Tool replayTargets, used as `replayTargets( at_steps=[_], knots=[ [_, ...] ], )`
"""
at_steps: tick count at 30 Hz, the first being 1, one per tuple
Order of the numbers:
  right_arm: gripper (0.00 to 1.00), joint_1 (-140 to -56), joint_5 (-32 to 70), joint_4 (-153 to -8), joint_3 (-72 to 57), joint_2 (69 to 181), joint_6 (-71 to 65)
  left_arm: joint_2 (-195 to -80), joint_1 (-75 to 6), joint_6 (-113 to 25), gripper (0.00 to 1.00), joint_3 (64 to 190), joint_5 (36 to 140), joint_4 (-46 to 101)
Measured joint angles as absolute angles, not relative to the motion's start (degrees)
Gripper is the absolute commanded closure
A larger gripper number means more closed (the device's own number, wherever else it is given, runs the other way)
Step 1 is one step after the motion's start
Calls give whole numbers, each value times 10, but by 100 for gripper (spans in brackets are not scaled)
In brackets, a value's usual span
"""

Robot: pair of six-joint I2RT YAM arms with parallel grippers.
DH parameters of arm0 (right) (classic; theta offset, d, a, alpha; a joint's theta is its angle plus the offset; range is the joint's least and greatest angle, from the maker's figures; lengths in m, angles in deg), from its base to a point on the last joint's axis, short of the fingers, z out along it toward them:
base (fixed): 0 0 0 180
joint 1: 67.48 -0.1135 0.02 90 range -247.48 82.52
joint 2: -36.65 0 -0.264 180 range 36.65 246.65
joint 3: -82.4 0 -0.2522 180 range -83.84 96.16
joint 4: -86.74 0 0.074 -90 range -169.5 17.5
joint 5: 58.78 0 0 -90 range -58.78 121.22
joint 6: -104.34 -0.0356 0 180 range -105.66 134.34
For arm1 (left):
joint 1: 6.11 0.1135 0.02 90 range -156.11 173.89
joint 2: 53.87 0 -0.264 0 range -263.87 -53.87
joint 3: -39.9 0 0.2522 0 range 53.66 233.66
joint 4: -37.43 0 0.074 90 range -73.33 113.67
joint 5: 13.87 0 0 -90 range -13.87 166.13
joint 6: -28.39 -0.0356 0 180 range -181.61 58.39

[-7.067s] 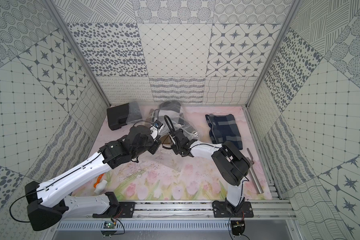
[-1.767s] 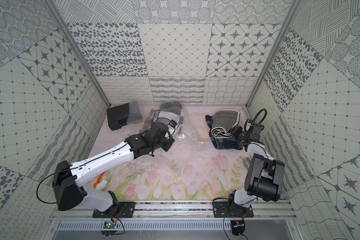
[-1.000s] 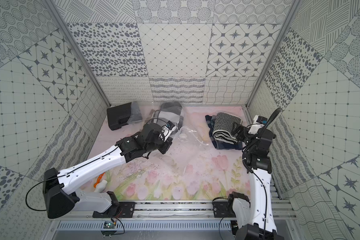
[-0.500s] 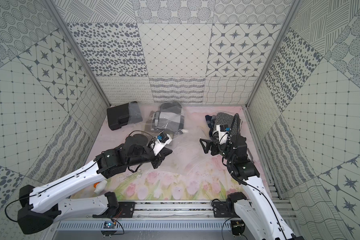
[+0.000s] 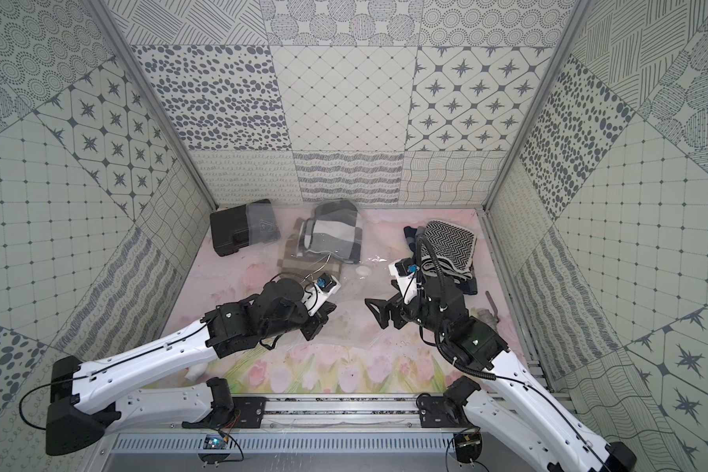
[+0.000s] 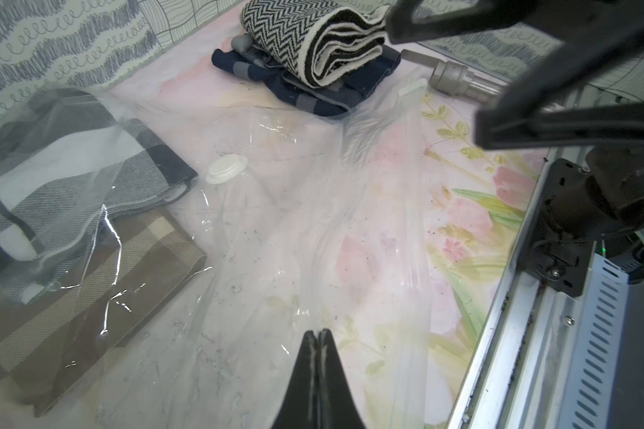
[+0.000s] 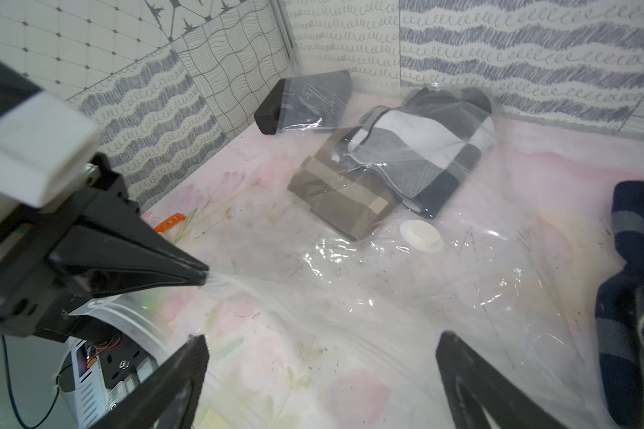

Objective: Take the blanket out of the vacuum bag
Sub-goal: Take out the blanket from the vacuum bag.

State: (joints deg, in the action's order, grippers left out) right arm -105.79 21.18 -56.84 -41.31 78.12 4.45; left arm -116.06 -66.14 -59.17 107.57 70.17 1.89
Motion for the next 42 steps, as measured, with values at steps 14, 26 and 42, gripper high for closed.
replayTargets(
  at_steps=[14, 26, 42],
  knots=[
    [4, -1190, 313, -605, -435, 958, 78, -1151, -662, -593, 100, 1103, 606, 20],
    [9, -1152, 287, -781, -401, 1196, 99, -1118, -662, -603, 100, 1137, 564, -16],
    [6, -1059, 229, -865, -147, 1454, 175, -1146, -654, -628, 100, 1171, 497, -31]
  ],
)
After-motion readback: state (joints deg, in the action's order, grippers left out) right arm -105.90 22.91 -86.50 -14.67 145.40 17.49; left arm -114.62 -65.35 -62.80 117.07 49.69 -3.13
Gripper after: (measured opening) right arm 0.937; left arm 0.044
